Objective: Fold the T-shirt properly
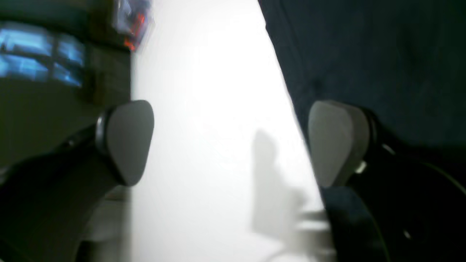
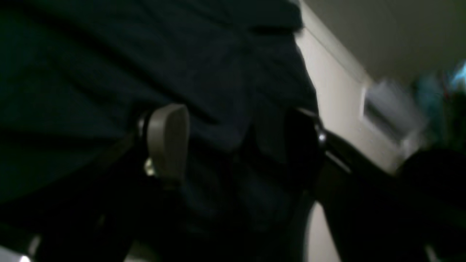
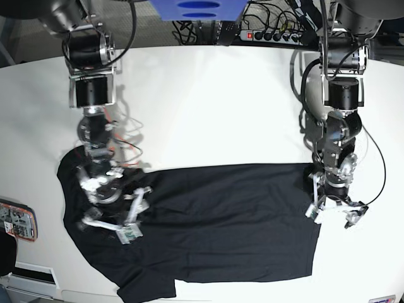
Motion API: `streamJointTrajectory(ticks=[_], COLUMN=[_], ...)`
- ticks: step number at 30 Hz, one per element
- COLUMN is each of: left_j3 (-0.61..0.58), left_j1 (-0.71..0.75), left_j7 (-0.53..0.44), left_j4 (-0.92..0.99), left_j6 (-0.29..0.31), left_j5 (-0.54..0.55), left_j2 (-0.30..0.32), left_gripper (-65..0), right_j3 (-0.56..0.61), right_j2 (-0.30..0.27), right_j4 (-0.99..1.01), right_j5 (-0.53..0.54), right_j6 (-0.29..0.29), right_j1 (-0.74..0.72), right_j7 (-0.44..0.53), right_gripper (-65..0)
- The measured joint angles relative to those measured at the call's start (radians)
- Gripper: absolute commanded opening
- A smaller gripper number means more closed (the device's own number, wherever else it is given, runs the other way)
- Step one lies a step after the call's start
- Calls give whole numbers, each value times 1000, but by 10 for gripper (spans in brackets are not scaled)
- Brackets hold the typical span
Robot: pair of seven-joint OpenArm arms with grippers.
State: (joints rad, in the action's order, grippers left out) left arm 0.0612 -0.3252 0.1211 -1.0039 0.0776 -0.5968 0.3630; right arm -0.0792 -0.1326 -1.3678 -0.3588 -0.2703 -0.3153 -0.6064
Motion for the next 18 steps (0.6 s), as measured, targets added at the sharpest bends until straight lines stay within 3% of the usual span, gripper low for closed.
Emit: streamJointTrajectory(ticks=[7, 10, 16, 18], left_j3=[-2, -2, -2, 1], left_j1=[3, 4, -11, -9], left_j7=[12, 14, 7, -54], left_j4=[2, 2, 108, 166], left_j6=[3, -1, 0, 3], left_j5=[431, 525, 564, 599], left_j2=[-50, -89, -139, -137], left_gripper=[0, 0, 0, 0], right_j3=[-159, -204, -246, -245], right_j2=[0, 8, 2, 3], right_j4=[126, 195, 284, 327], right_j5=[149, 185, 275, 282], right_j6=[6, 7, 15, 15], right_j1=[-14, 0, -8, -12], right_j7=[11, -3, 42, 70], right_gripper=[-248, -248, -248, -249])
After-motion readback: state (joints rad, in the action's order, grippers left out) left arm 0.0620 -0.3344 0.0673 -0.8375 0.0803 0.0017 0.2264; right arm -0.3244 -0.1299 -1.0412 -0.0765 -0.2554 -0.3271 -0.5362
